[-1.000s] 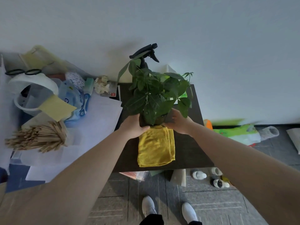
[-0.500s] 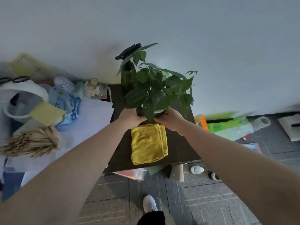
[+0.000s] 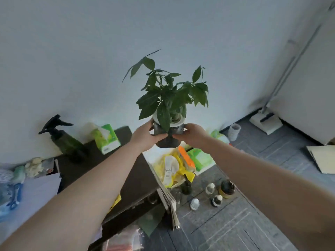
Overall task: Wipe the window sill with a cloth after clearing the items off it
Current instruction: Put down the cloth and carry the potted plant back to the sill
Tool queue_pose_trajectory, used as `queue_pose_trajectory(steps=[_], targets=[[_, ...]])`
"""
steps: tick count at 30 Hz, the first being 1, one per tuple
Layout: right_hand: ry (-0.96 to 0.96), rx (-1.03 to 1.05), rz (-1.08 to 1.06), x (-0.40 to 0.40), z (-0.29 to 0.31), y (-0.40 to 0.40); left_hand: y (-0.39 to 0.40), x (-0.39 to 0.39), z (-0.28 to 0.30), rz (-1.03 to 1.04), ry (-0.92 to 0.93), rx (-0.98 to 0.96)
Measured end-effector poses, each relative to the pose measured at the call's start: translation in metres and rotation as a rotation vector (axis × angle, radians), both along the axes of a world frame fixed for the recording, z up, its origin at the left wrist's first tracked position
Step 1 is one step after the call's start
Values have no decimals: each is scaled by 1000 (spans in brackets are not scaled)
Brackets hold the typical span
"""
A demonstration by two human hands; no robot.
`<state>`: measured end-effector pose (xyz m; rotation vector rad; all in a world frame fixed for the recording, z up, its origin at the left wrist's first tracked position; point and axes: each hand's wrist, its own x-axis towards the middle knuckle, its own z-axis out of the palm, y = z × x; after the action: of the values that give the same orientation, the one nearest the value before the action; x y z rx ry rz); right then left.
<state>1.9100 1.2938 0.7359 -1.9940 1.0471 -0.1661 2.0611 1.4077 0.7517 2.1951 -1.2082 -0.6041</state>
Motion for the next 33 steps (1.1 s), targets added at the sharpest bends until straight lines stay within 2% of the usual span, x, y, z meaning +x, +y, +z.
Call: queue_pose_trajectory(steps=[8,15,20,23,33], targets=[[-29,-96,-313,-269,60,-101,-150,-239,52,-269,-20,-127],[-162,-99,-677,-476,88,-143,-253,-439,87,-573,-6,-205],[-300,-75,-953,-590,88,-155,-311,-565,93,-784,87,-219],[-307,-91,-1087,-653,85,-167,-344,-636,88,-884,173,-228],[-343,-138,-1520,-852,98,-240,-474,-869,86,-1214,220,-178]])
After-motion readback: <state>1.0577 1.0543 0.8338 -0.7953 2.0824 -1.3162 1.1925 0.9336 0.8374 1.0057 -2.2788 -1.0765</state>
